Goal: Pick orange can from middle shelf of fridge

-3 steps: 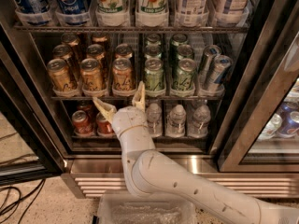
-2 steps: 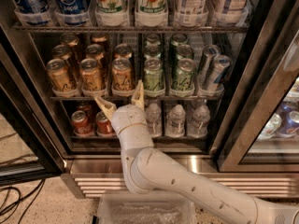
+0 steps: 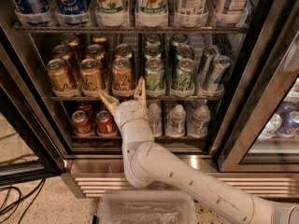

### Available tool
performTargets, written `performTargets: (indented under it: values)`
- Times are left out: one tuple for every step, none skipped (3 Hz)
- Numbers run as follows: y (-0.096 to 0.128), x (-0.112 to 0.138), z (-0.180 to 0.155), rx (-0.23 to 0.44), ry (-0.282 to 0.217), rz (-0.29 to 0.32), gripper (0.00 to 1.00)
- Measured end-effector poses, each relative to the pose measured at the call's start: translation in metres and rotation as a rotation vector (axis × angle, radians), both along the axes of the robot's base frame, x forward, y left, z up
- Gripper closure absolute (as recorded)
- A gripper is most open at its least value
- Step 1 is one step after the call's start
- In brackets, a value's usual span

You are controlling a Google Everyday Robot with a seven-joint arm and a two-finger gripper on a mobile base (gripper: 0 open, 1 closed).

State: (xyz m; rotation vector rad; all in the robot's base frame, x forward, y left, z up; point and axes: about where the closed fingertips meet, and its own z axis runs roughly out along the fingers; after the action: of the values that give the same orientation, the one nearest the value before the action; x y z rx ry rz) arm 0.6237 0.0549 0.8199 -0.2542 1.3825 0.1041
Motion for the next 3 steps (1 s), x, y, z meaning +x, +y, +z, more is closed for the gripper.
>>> performTargets:
  values:
    - [-0.005, 0.011, 0.003, 0.004, -0.003, -0.013, 0.18]
    - [-0.006, 0.018, 0.006, 0.008, -0.009, -0.015, 0.24]
    - [-0.008, 0.031, 0.012, 0.012, -0.019, -0.018, 0.38]
